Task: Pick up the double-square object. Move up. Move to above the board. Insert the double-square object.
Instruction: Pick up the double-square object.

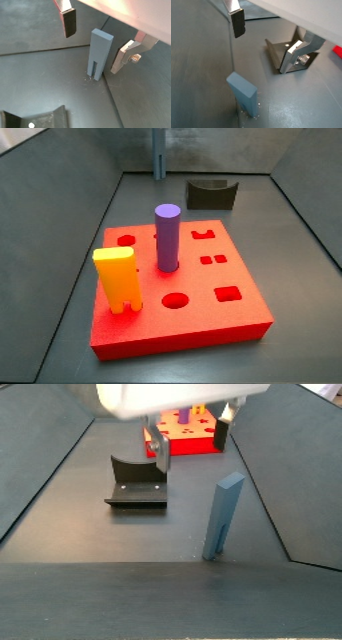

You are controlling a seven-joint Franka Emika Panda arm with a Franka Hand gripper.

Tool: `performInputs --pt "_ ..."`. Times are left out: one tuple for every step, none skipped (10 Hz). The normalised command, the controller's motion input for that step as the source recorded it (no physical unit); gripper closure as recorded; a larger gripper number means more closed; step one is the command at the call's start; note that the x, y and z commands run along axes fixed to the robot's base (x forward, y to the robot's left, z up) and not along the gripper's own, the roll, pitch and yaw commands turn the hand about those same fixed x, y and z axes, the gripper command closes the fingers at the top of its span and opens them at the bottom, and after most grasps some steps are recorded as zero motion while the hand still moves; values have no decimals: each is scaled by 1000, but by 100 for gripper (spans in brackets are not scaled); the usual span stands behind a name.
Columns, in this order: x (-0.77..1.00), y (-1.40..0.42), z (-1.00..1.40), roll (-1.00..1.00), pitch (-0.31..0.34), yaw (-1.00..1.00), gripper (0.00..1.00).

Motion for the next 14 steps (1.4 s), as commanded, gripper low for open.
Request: performInputs --pt "0 149 -311 7 0 603 0" --pt "0 191 -300 0 0 526 0" --pt "-26 240 -274 -77 3 171 0" --pt "-189 266 -237 -141 3 0 0" --pt "-157 211 -177 -179 3 -34 0" --pt "-137 154 -186 -171 0 -77 0" --pt "-200 157 -189 -166 0 -114 0" --pt "-231 114 -137 -176 0 -80 0" --pt "-234 89 -117 -170 0 -46 0" --pt "-177 40 -166 -134 0 0 0" --pt "-91 0 -243 -40 0 0 0" --pt "-163 0 -286 -17 0 0 0" --pt "-126 51 -234 -14 0 0 0" --pt "-91 97 -220 0 0 0 0"
